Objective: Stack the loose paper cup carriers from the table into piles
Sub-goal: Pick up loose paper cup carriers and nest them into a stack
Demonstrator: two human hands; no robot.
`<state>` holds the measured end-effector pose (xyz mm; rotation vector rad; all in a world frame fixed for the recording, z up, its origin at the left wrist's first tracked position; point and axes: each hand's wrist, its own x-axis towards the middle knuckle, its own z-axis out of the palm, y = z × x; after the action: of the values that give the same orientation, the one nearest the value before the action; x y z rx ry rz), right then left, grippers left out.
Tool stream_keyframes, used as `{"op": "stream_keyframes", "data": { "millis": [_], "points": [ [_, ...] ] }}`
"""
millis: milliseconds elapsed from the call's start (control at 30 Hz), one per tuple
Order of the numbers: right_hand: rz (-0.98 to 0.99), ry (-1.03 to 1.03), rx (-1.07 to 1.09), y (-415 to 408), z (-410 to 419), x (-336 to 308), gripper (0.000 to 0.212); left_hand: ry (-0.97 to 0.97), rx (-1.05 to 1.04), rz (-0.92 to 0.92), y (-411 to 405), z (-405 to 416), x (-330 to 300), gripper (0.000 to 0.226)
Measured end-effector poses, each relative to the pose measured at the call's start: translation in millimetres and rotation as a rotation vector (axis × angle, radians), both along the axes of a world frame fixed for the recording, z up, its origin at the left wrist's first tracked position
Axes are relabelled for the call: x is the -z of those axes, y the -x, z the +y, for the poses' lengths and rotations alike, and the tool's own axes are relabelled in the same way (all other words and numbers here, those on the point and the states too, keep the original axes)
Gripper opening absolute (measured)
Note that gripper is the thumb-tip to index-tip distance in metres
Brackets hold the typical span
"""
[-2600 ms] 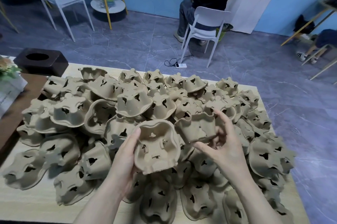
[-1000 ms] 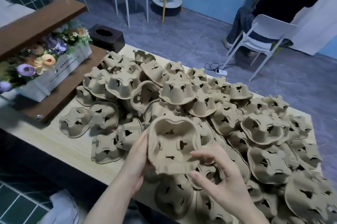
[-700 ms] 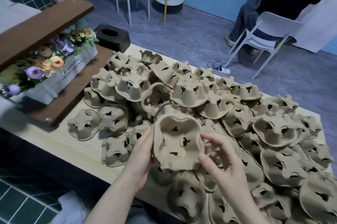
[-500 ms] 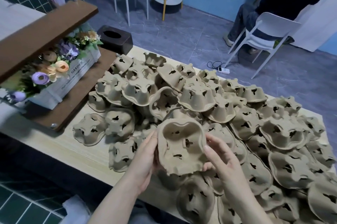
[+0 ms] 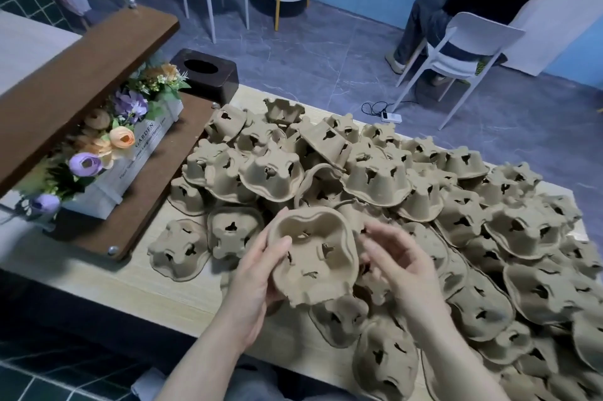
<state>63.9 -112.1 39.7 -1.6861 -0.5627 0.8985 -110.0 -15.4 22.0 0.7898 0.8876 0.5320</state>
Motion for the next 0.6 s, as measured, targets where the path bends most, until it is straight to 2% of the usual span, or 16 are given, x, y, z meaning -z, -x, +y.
{"op": "stream_keyframes", "data": {
  "millis": [133,200,233,333,433,500,600],
  "points": [
    [-0.579,0.020,0.110,-41.7,30.9,-1.4,0.021,0.034,-0.002,0.007,0.9,9.2,-1.7,0.027],
    [-0.876,0.093,0.095,-65.0,52.9,-4.0,0.031,0.076,-0.017,-0.010,0.4,13.0,-4.2,0.023],
    [-0.965,0.165,0.065,-74.6,64.3,-5.2,0.041,0.086,-0.022,-0.009,0.4,14.3,-5.6,0.022],
    [-1.057,0.458,-0.078,-91.2,92.5,-7.2,0.056,0.094,-0.020,-0.002,2.4,17.2,-8.0,0.023],
    [-1.069,0.615,-0.221,-97.1,104.6,-5.7,0.062,0.088,-0.008,0.020,5.5,19.1,-9.7,0.027],
    [-1.081,0.604,-0.236,-99.6,104.4,-4.1,0.060,0.084,-0.009,0.029,6.7,20.7,-10.0,0.031],
    [-1.066,0.455,-0.166,-96.6,97.3,-4.6,0.055,0.073,0.000,0.037,7.2,23.6,-10.2,0.034]
  ]
}}
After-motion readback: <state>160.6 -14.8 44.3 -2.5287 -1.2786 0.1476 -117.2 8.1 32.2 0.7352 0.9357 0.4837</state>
